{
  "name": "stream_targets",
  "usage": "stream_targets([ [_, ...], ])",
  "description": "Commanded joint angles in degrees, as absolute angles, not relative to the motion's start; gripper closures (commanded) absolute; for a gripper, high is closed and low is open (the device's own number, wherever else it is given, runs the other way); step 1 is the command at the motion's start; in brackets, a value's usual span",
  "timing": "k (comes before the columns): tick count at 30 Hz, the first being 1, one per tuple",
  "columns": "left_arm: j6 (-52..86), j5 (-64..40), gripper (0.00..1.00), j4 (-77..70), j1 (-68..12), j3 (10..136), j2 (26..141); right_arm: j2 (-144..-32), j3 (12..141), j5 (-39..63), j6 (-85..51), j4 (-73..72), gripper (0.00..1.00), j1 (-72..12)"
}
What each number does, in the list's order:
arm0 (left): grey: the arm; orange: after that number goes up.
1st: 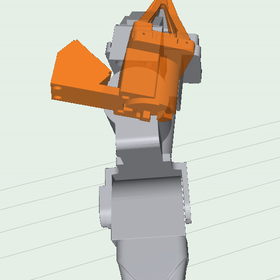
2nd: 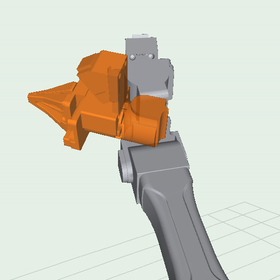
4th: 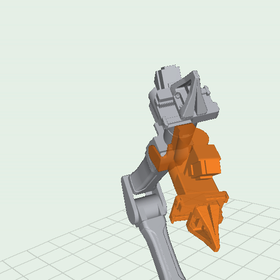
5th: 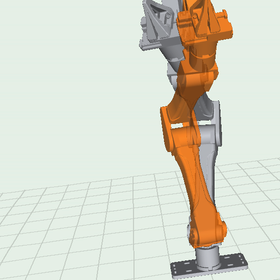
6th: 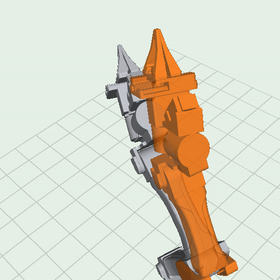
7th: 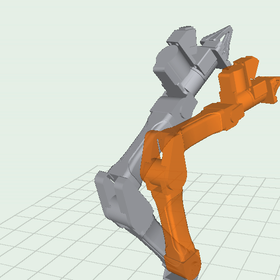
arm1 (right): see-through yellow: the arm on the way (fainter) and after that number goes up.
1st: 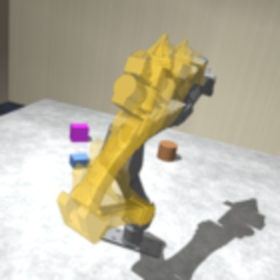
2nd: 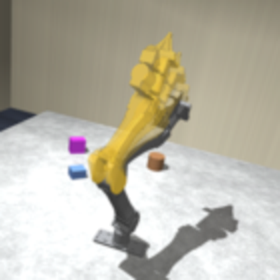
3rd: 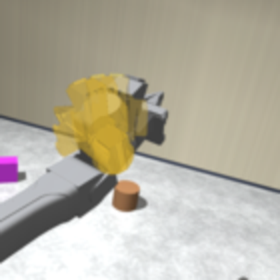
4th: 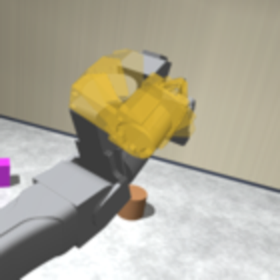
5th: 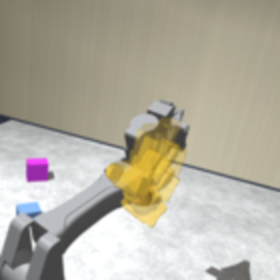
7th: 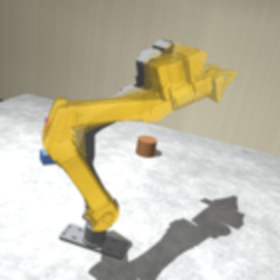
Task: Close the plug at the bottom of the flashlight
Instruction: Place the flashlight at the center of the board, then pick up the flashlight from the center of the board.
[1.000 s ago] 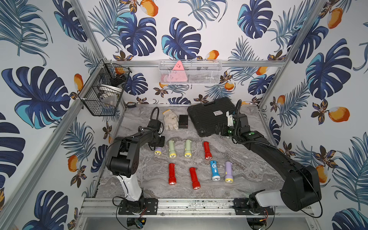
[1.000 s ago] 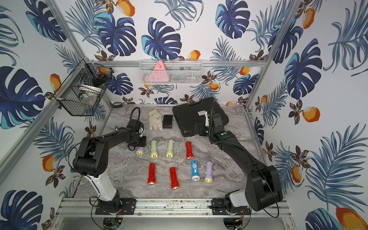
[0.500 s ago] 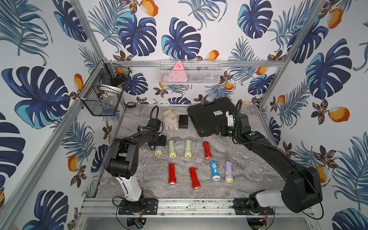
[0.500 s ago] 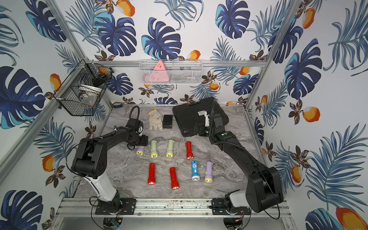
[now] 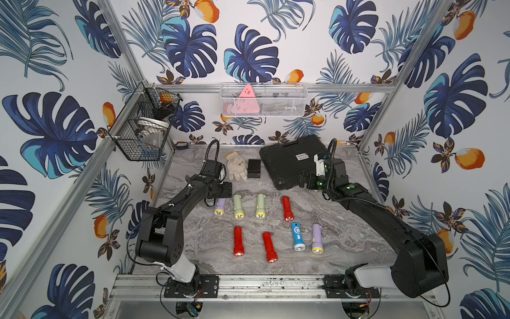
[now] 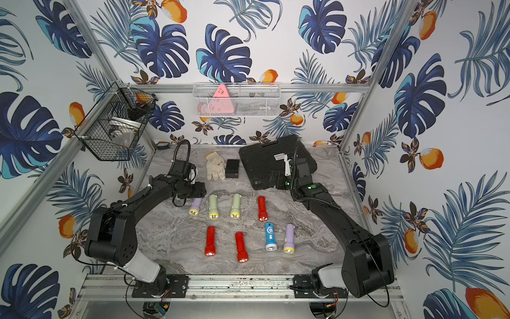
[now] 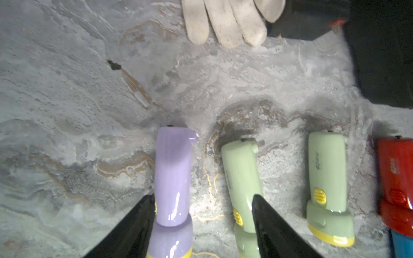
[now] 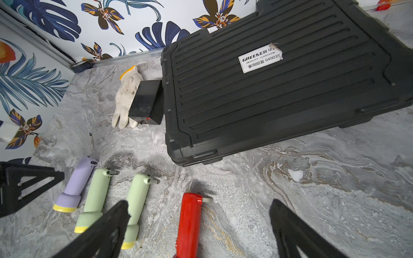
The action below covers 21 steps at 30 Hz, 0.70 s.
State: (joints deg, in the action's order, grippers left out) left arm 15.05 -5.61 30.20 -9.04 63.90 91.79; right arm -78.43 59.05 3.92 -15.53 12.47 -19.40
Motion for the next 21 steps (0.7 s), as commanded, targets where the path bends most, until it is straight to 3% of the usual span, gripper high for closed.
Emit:
stream_targets([
  [1, 17.71, -6.24, 0.27, 31.67, -10.98, 63.63, 91.38, -77.97, 58.63, 3.6, -14.77, 11.66, 0.0, -19.39],
  [11, 20.57, -2.37, 0.28, 29.02, -17.31, 63.85, 96.28, -79.32, 58.97, 2.11, -14.41, 11.72, 0.0, -19.34],
  [21, 21.17, -0.68, 0.29, 26.6, -18.23, 62.4, 100.43, -79.28, 58.98, 1.68, -14.25, 11.71, 0.0, -19.37],
])
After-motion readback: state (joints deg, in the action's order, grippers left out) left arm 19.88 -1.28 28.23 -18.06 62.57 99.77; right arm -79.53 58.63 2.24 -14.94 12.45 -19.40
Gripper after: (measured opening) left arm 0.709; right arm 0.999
